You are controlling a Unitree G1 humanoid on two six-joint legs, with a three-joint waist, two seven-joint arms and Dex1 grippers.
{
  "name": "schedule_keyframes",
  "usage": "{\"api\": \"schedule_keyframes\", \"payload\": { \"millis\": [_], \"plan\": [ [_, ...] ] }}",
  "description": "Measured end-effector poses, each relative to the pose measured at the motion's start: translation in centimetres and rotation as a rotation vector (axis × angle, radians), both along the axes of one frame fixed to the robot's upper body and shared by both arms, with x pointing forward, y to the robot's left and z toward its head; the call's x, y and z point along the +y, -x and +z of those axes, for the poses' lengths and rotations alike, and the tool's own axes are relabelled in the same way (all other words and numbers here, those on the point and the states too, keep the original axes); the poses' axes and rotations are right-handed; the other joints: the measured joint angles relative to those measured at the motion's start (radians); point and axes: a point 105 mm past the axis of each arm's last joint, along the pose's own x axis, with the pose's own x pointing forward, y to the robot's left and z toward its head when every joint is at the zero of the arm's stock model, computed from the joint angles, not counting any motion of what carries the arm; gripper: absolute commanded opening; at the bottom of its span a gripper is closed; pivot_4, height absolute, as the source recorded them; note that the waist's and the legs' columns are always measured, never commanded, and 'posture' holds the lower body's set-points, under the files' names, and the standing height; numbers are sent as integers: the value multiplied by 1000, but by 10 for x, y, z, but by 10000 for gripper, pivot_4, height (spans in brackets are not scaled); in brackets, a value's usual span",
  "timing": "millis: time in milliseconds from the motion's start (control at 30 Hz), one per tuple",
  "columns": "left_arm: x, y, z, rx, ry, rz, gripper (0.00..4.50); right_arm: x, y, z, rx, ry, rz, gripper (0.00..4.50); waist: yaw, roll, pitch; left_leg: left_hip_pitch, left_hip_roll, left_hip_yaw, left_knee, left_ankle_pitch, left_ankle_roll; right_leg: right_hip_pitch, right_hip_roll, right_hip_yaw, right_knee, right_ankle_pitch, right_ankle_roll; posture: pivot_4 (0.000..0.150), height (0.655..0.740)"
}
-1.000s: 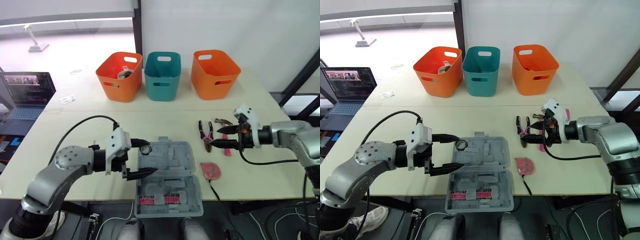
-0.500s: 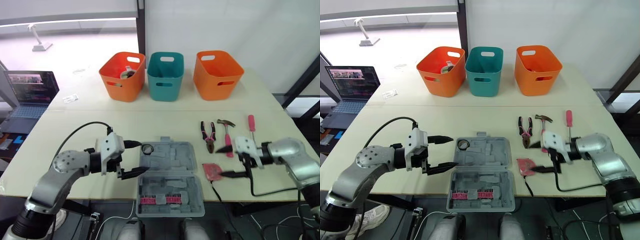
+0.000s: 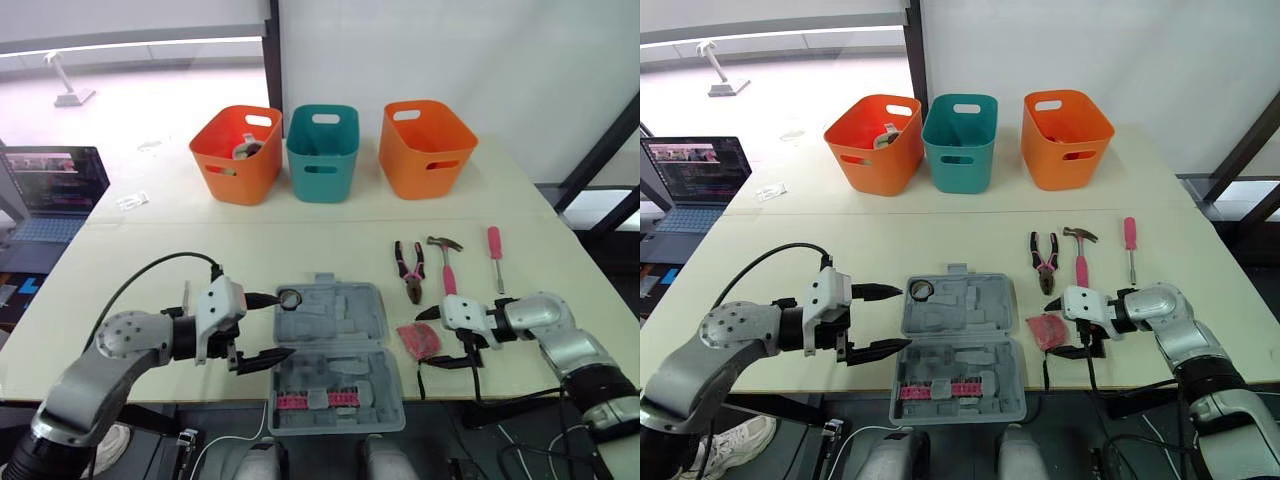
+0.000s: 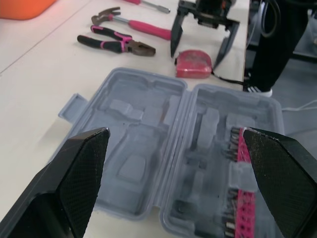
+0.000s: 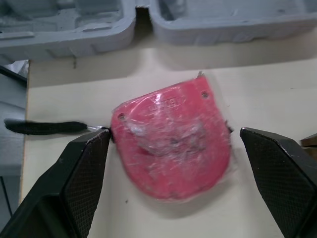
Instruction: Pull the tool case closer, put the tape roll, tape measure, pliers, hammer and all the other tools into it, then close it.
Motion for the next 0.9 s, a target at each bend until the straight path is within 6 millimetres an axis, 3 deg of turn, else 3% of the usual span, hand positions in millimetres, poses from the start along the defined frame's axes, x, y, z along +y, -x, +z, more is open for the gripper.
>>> {"api": "schedule_keyframes", "payload": {
  "millis": [367,500,733,900],
  "plan": [
    [0,1,-1,6,-2,12,45000,7,-2,-4,8,29,71,44446,-3,0,0,0,0,0,0,0,0,0,0,0,0,0,0,1500,7400],
    [-1,1,-1,8,-2,11,45000,13,0,-7,10,29,117,32313,-3,0,0,0,0,0,0,0,0,0,0,0,0,0,0,1500,7400],
    [0,0,-2,11,-3,12,45000,11,-4,-6,-2,43,107,31818,-3,0,0,1,0,0,0,0,0,1,0,0,0,0,0,1500,7400],
    [3,0,-5,22,-3,27,45000,7,-13,3,30,-7,-43,31818,-3,0,0,1,0,0,0,0,0,1,0,0,0,0,0,1500,7400]
  ]
}}
